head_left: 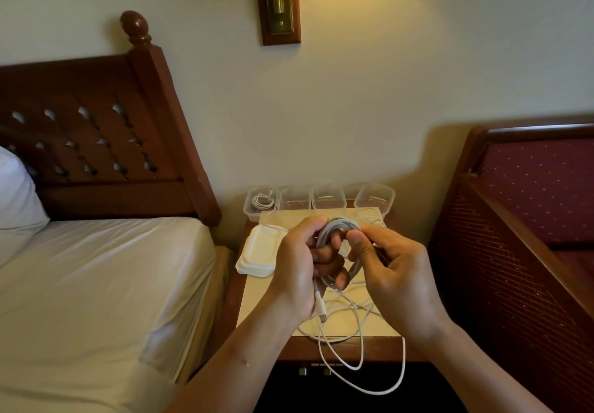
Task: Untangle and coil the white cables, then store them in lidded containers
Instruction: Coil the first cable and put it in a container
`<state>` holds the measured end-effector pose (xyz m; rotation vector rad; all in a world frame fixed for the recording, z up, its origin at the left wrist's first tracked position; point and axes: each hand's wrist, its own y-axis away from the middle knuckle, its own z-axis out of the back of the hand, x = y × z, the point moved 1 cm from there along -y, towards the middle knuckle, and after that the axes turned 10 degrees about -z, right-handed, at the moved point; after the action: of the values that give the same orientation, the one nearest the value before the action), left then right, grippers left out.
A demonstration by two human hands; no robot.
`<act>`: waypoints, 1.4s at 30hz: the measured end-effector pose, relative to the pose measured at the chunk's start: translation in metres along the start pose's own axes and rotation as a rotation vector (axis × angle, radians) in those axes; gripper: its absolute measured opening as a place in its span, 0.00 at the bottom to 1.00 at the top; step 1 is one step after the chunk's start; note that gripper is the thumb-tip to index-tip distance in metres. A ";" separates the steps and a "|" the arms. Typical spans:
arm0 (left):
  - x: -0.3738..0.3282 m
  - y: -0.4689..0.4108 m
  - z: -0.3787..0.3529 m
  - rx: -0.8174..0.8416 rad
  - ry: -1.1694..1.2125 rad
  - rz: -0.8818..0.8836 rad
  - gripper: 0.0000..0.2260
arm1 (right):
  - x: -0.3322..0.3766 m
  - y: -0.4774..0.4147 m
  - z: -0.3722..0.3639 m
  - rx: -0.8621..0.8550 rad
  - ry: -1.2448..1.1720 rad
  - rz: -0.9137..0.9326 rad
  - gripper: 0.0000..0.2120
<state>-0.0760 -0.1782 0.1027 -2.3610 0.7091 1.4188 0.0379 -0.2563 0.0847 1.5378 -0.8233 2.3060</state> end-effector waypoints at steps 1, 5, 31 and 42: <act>0.001 0.001 -0.002 -0.030 -0.038 -0.022 0.22 | 0.000 -0.001 0.000 -0.010 -0.049 -0.049 0.09; 0.003 0.001 -0.007 -0.073 -0.188 -0.187 0.16 | 0.003 -0.004 0.004 -0.027 -0.148 -0.130 0.07; -0.009 -0.005 -0.001 0.144 -0.278 -0.118 0.15 | -0.025 -0.045 0.041 -0.145 0.397 0.328 0.12; -0.016 -0.010 -0.007 0.148 -0.332 -0.152 0.16 | -0.008 -0.039 0.022 0.027 -0.734 -0.434 0.10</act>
<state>-0.0716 -0.1694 0.1201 -1.9581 0.5124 1.5783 0.0774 -0.2367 0.0962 2.3353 -0.5110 1.4473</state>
